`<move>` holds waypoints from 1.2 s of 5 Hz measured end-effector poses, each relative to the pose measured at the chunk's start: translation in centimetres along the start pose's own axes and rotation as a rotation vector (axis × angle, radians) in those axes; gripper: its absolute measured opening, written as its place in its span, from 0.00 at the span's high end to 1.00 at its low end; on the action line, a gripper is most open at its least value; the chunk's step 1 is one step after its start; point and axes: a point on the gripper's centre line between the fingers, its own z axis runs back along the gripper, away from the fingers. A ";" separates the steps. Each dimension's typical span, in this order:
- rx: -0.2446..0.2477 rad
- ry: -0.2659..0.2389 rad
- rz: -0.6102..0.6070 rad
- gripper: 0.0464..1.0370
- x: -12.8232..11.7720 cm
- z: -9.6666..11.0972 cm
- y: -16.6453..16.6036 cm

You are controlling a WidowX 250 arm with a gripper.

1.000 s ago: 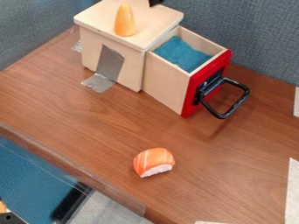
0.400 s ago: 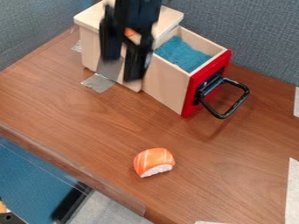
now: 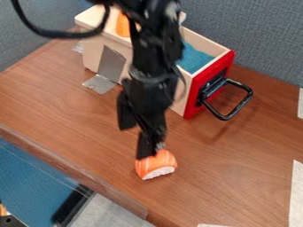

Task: Move the sushi to the left side of the table near the drawer

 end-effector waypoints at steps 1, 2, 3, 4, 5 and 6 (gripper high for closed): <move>0.025 0.021 0.010 0.04 0.8 -1.8 -1.6; 0.046 0.047 0.030 0.04 1.9 -3.5 -3.2; 0.074 0.075 0.049 0.04 3.3 -5.0 -3.0; 0.102 0.078 0.046 0.04 3.4 -5.3 -2.8; 0.103 0.075 0.067 0.09 3.4 -4.8 -2.3; 0.082 0.041 0.098 0.38 4.0 -3.4 -1.7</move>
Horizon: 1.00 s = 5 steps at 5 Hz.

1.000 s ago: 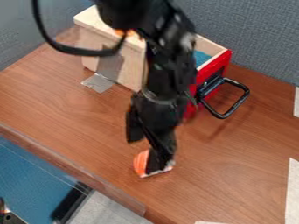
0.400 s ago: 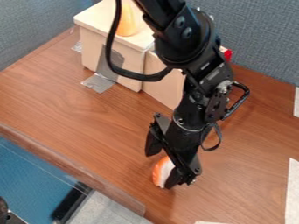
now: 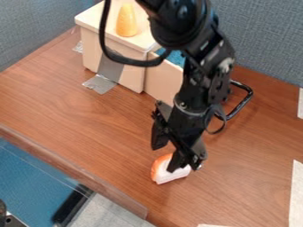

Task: Move the sushi to the left side of the table near the drawer

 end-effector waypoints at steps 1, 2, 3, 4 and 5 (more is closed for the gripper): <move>-0.013 0.031 -0.009 0.68 -0.4 0.2 0.1; -0.022 0.028 0.012 0.81 0.0 1.1 0.7; -0.035 0.035 -0.003 0.55 -0.1 1.2 0.5; -0.020 0.022 -0.015 0.24 0.1 1.1 -0.1; -0.002 0.009 -0.021 0.04 0.3 1.0 -0.5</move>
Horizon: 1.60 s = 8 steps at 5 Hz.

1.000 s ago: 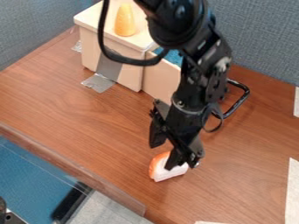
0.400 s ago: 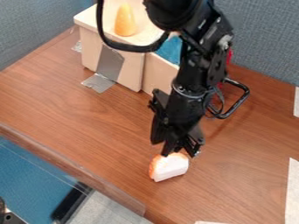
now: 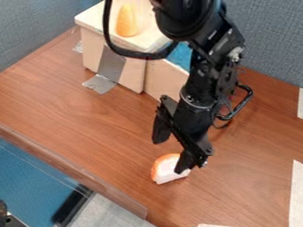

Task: Move the sushi to the left side of the table near the drawer

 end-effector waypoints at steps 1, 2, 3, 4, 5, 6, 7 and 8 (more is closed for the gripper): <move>0.017 0.020 -0.011 0.04 0.1 -1.1 -0.7; 0.035 0.083 -0.007 0.04 -0.4 -2.9 -1.0; 0.050 0.099 0.015 0.08 -0.2 -3.5 -0.8; 0.048 0.095 0.034 0.37 0.6 -3.1 -0.8; 0.041 0.103 0.078 0.44 0.9 -2.5 0.7; 0.021 0.111 0.131 0.44 1.1 -2.0 2.4; 0.001 0.113 0.254 0.44 0.9 -1.2 6.6; -0.001 0.094 0.373 0.44 0.2 -0.2 11.6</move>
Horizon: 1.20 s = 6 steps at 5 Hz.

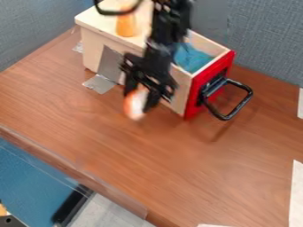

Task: Move the sushi to the left side of the table near the drawer

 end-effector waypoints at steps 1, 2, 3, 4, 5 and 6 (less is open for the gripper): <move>0.004 -0.009 0.080 0.44 0.0 0.0 3.6; 0.000 -0.014 0.171 0.44 -0.9 -0.9 7.3; 0.019 -0.004 0.224 0.44 -2.4 -2.1 9.5; 0.019 0.033 0.296 0.44 -3.7 -4.2 11.2; -0.011 0.097 0.321 0.44 -3.9 -5.8 12.1; -0.001 0.125 0.319 0.37 -3.8 -5.8 12.2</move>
